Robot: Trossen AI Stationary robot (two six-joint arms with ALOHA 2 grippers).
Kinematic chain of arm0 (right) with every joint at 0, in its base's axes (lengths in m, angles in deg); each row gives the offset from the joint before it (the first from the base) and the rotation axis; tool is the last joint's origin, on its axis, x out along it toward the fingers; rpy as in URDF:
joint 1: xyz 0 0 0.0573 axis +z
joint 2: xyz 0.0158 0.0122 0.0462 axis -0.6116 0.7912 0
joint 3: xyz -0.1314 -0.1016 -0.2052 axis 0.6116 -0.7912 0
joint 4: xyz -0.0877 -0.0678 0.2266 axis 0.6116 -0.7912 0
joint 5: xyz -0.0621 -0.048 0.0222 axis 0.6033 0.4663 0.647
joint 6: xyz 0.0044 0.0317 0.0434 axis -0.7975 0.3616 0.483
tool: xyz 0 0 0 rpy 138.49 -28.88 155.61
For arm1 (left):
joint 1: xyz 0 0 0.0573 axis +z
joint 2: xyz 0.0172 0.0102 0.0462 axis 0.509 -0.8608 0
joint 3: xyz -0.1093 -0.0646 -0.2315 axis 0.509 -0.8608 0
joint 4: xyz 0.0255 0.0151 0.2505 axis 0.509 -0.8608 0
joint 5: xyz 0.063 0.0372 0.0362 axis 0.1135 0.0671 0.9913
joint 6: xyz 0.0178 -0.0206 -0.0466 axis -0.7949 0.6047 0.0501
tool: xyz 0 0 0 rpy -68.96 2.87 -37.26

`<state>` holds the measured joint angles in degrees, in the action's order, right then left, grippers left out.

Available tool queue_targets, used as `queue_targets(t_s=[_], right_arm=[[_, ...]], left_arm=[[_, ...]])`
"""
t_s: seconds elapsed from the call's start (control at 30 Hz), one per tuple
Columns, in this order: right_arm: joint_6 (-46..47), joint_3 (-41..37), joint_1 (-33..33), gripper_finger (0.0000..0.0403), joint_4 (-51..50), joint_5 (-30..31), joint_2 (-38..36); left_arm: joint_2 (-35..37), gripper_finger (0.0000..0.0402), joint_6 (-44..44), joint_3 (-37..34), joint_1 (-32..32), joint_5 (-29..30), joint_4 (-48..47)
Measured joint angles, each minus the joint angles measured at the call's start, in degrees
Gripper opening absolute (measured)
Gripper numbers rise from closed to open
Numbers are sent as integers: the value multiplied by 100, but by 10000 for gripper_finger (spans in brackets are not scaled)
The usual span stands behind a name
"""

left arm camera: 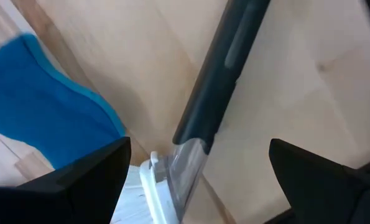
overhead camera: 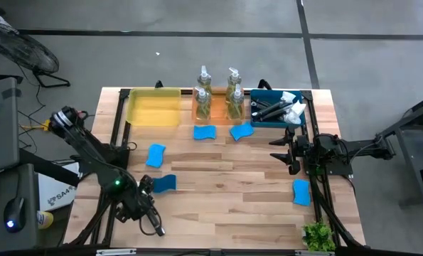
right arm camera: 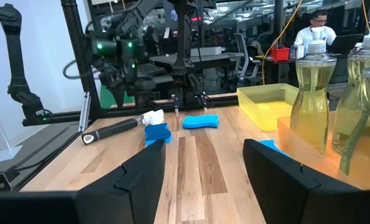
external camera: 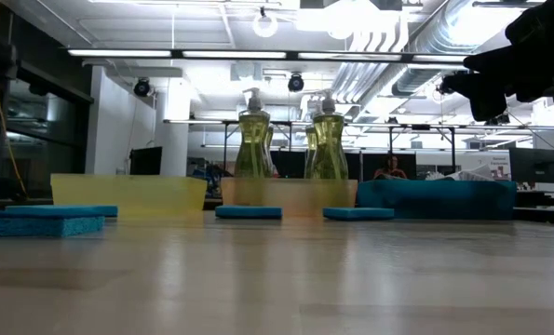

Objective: Pick & Place Kitchen Sink Supplies
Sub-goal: Put the black dish brush into the blue bin

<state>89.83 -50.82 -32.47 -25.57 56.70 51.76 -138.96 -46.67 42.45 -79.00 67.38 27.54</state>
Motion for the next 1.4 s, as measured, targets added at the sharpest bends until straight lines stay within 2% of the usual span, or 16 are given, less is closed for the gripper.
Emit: queue_targets(t_s=[0.33, 0.67, 0.77, 1.4], right_arm=[[0, 1, 2, 210, 0, 0, 2], [0, 1, 2, 210, 0, 0, 0], [0, 0, 1, 210, 0, 0, 0], [0, 1, 2, 210, 0, 0, 0]], left_arm=[[-5, 376, 0, -753, 0, 69, 882], [-5, 373, 23, -1112, -1, 8, 1297], [-5, 361, 24, -1252, -1, 1, 1546], [-8, 253, -150, -1268, 0, 55, 1516]])
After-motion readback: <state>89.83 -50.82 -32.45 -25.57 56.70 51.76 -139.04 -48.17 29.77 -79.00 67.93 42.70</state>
